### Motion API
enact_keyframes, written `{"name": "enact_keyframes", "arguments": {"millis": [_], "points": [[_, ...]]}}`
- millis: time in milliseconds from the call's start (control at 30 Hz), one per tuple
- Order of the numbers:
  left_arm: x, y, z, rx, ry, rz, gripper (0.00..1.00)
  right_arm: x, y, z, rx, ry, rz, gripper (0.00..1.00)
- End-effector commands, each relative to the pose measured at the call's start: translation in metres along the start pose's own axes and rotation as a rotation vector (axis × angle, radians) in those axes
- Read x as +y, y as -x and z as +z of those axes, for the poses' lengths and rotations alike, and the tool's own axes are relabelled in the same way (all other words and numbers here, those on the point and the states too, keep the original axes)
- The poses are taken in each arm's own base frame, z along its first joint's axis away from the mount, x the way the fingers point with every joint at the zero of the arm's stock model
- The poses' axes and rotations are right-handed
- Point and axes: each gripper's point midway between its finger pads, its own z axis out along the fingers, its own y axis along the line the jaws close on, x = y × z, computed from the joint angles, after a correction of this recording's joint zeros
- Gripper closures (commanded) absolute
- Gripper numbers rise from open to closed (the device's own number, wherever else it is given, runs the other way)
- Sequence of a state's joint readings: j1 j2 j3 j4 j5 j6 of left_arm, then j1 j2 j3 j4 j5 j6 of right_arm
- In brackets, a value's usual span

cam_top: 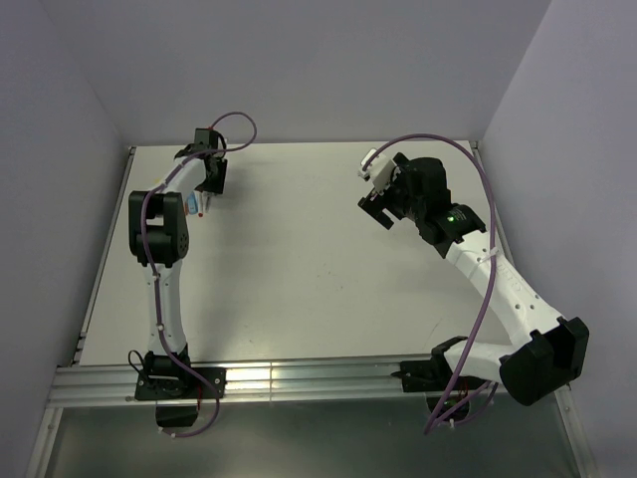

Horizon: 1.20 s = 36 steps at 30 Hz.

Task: Insert the pens into the pen caps

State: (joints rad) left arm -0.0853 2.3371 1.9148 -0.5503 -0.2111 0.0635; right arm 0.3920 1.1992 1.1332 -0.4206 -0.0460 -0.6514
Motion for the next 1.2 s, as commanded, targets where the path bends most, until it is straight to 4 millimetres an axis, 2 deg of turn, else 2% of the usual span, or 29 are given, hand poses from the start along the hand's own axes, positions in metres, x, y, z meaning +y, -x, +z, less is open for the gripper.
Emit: {"name": "enact_keyframes", "arguments": {"millis": [0, 100, 133, 167, 200, 233, 267, 300, 400, 533, 567, 633, 667, 833, 867, 967, 1033, 1167], "points": [[-0.004, 0.041, -0.052, -0.1, -0.043, -0.006, 0.52, -0.018, 0.022, -0.01, -0.054, -0.052, 0.005, 0.06], [-0.011, 0.06, -0.079, -0.162, -0.088, -0.008, 0.48, -0.018, 0.02, -0.011, -0.049, -0.057, 0.011, 0.05], [-0.011, 0.064, -0.086, -0.178, -0.096, -0.011, 0.41, -0.018, 0.018, -0.011, -0.046, -0.055, 0.015, 0.05], [-0.014, 0.073, -0.102, -0.215, -0.128, -0.016, 0.36, -0.016, 0.015, -0.01, -0.042, -0.051, 0.021, 0.05], [-0.02, 0.073, -0.109, -0.222, -0.153, -0.014, 0.25, -0.013, 0.011, -0.01, -0.035, -0.044, 0.033, 0.05], [-0.022, 0.074, -0.117, -0.238, -0.176, -0.018, 0.21, -0.01, 0.006, -0.009, -0.024, -0.037, 0.039, 0.04], [-0.027, 0.083, -0.139, -0.283, -0.229, -0.028, 0.17, -0.004, -0.001, -0.007, -0.009, -0.021, 0.045, 0.03], [-0.032, 0.077, -0.143, -0.279, -0.263, -0.03, 0.08, 0.001, -0.008, -0.006, 0.009, -0.009, 0.062, 0.03], [-0.05, 0.07, -0.178, -0.306, -0.401, -0.019, 0.01, 0.014, -0.024, -0.003, 0.045, 0.031, 0.135, 0.01], [-0.056, 0.046, -0.198, -0.284, -0.447, -0.019, 0.01, 0.03, -0.031, 0.001, 0.062, 0.107, 0.302, 0.0], [-0.058, 0.03, -0.201, -0.265, -0.46, -0.017, 0.0, 0.033, -0.036, 0.002, 0.076, 0.118, 0.335, 0.0], [-0.062, 0.017, -0.209, -0.272, -0.489, -0.013, 0.01, 0.043, -0.041, 0.005, 0.095, 0.145, 0.401, 0.0], [-0.062, 0.001, -0.216, -0.269, -0.491, -0.009, 0.01, 0.049, -0.047, 0.008, 0.111, 0.165, 0.42, 0.0], [-0.052, -0.038, -0.227, -0.265, -0.447, 0.013, 0.01, 0.074, -0.058, 0.013, 0.144, 0.234, 0.516, 0.0], [-0.052, -0.051, -0.229, -0.251, -0.448, 0.013, 0.01, 0.079, -0.062, 0.014, 0.157, 0.24, 0.547, 0.0], [-0.051, -0.068, -0.234, -0.256, -0.442, 0.008, 0.0, 0.088, -0.068, 0.015, 0.171, 0.254, 0.605, 0.0], [-0.05, -0.071, -0.239, -0.267, -0.442, 0.005, 0.0, 0.095, -0.071, 0.013, 0.165, 0.266, 0.622, 0.0], [-0.054, -0.081, -0.243, -0.264, -0.466, 0.006, 0.01, 0.091, -0.07, 0.009, 0.142, 0.233, 0.625, 0.0]]}}
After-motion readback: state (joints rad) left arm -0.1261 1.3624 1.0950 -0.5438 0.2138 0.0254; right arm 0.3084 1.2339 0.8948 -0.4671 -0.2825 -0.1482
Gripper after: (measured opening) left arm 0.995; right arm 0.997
